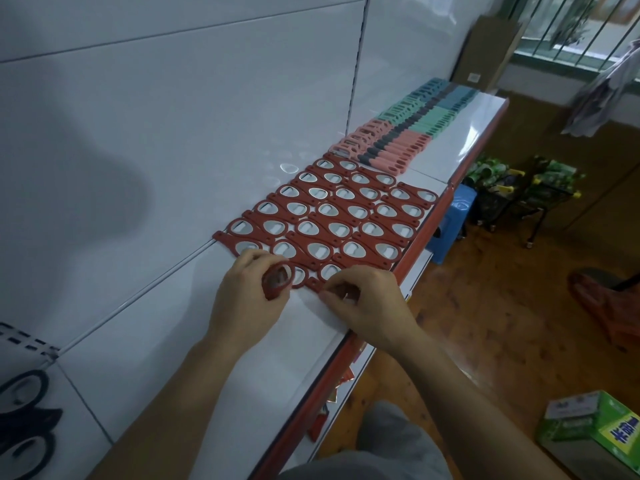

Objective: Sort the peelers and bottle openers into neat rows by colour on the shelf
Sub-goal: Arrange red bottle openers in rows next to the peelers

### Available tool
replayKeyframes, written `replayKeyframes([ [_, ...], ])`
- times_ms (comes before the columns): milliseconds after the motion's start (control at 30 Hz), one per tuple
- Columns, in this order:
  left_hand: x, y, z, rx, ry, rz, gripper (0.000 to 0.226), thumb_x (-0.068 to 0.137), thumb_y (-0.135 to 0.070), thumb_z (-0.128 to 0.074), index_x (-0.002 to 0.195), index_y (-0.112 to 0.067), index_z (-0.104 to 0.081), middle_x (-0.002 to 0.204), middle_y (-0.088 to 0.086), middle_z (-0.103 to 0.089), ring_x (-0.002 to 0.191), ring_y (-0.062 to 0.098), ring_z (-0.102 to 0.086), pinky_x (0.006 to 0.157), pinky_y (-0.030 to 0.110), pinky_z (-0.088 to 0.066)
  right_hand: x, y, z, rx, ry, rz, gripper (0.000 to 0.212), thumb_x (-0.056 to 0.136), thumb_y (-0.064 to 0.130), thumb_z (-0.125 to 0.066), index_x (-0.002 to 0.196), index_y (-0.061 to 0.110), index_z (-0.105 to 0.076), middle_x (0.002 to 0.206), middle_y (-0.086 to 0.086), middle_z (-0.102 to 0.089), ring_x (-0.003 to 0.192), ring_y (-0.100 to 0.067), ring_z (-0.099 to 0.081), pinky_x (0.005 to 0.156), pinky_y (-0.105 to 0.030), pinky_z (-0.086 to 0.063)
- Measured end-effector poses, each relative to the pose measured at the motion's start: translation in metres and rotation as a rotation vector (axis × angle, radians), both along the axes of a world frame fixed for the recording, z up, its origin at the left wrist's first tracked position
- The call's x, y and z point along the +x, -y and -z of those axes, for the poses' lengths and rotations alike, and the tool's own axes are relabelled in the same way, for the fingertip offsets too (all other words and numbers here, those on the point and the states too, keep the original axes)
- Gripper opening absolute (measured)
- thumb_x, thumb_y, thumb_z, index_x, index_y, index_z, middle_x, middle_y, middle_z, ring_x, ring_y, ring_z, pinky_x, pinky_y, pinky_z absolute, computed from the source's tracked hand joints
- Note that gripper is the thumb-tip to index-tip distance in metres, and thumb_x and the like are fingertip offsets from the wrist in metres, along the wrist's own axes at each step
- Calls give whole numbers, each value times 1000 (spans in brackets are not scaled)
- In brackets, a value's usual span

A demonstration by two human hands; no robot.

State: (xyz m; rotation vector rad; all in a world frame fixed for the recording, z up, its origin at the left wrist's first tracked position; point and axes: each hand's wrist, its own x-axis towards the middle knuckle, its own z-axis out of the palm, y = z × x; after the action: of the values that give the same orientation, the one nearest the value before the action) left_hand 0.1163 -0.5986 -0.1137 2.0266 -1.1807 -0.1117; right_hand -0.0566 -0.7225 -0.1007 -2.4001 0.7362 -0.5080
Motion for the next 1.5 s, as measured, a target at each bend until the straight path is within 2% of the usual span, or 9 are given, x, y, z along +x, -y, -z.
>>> replayKeyframes([
  [133,10,-2,-20,-441,-1006,132,40,77,0,-58,115,-12,-65,91,-3,-63,68,10,-51,57,21,-45,27,-8,-10,113,209,-21,10,93,32,-72,98,24,-74,87,14,-69,77,-8,-64,65,-21,-55],
  [200,19,-5,-22,-587,-1354,150,50,76,4,-51,124,-5,-61,98,9,-65,74,18,-57,62,28,-50,46,-14,-16,203,250,-82,17,91,36,-74,98,21,-68,84,13,-67,74,-11,-63,62,-22,-53],
  [267,22,-9,-21,-639,-1445,100,46,90,7,-48,133,-4,-59,119,13,-70,105,27,-70,84,37,-60,62,-20,-16,256,228,-129,22,86,34,-79,95,19,-64,84,11,-66,74,-12,-63,63,-24,-54],
  [367,23,-13,-20,-717,-1404,-14,40,101,5,-44,134,-8,-61,133,15,-68,123,31,-66,102,43,-54,86,-29,-8,223,224,-142,19,82,21,-84,87,16,-66,80,9,-67,70,-9,-64,64,-23,-57],
  [633,45,-22,-24,-654,-1120,-297,22,99,-3,-61,107,-19,-74,106,6,-78,97,24,-75,75,35,-61,121,-45,-13,377,222,-103,48,80,27,-86,117,26,-57,96,13,-70,77,-5,-71,70,-23,-61],
  [867,53,-20,-17,-721,-999,-459,20,102,-6,-58,102,-19,-73,102,3,-79,101,21,-75,87,34,-61,141,-37,-4,329,234,5,17,90,11,-75,103,19,-67,85,10,-73,74,-5,-70,69,-18,-58],
  [1133,57,-20,-15,-805,-879,-702,18,106,-17,-53,94,-16,-67,75,-3,-66,56,2,-66,43,20,-49,157,-44,3,4,34,-60,12,96,12,-64,98,16,-76,90,5,-74,74,-5,-64,75,-13,-54],
  [1300,64,-21,-11,-766,-965,-677,15,102,-11,-57,104,-12,-72,96,4,-77,83,14,-77,70,27,-61,149,-53,10,2,92,-110,2,90,20,-70,91,19,-69,86,9,-69,71,-7,-63,68,-20,-56],
  [1500,56,-21,-8,-675,-556,-579,17,102,-5,-53,102,-8,-70,98,1,-73,96,17,-70,89,27,-56,158,-58,25,-212,88,-117,12,93,13,-70,99,11,-80,88,-3,-68,73,-14,-56,65,-14,-37],
])
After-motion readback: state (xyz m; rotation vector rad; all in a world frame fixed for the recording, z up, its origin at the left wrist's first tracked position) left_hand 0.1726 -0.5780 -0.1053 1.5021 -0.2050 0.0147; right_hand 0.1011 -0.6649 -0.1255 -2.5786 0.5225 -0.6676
